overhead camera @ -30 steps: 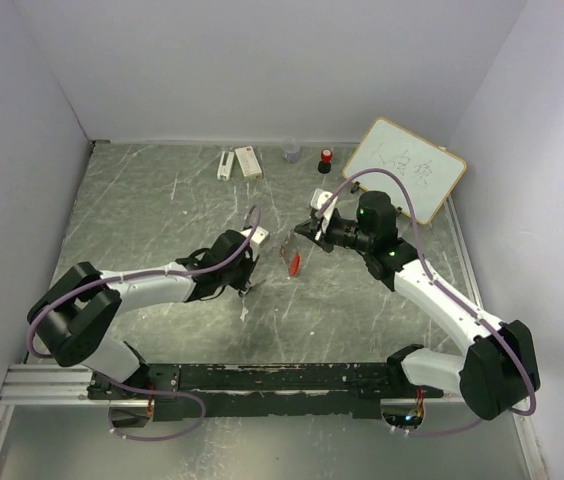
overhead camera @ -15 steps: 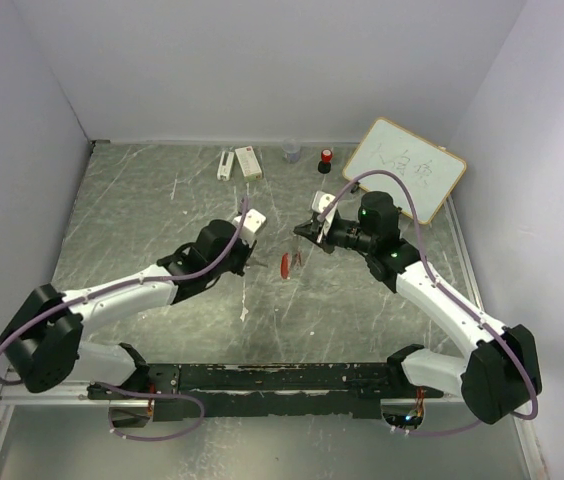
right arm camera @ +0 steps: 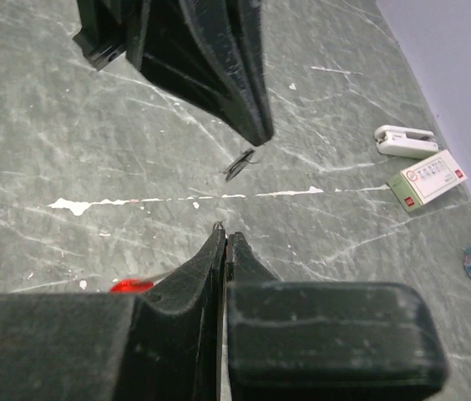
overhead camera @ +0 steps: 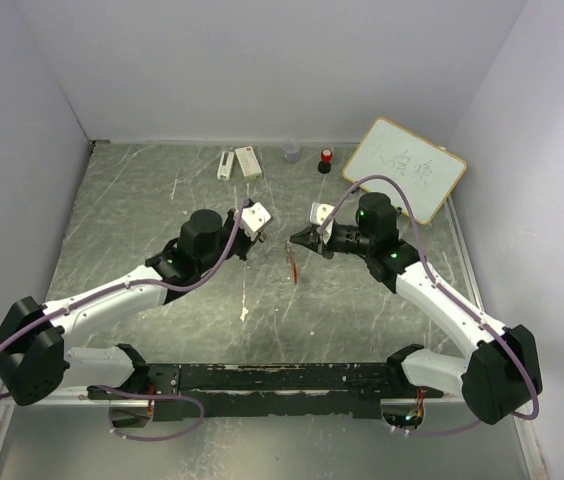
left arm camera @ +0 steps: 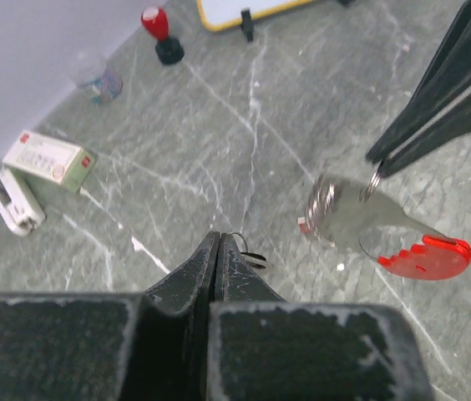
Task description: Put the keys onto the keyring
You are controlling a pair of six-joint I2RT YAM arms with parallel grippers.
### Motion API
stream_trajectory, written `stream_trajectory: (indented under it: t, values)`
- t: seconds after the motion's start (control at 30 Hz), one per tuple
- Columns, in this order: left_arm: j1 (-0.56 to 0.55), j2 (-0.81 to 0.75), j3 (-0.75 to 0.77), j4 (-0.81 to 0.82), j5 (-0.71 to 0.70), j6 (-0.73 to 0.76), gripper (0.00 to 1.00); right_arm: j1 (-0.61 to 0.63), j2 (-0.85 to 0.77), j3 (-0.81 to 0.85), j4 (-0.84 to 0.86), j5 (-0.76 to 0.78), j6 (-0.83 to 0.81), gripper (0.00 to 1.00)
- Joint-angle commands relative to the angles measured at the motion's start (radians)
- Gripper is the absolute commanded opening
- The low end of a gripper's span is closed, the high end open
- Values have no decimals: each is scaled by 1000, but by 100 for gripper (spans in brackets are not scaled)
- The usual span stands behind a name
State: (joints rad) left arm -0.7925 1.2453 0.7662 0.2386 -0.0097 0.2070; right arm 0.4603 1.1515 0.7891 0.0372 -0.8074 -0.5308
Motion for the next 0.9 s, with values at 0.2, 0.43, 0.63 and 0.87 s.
stream_trajectory:
  t: [0.2, 0.43, 0.63, 0.87]
  values:
    - [12, -13, 91, 51, 240, 73, 7, 15, -5, 67, -45, -47, -87, 0]
    - [12, -49, 61, 73, 314, 110, 7, 15, 25, 118, -59, -62, -52, 0]
    - [12, -92, 14, 129, 305, 139, 7, 15, 61, 150, -52, -88, 0, 0]
    - [12, -110, -20, 179, 302, 181, 7, 15, 81, 179, -54, -108, 29, 0]
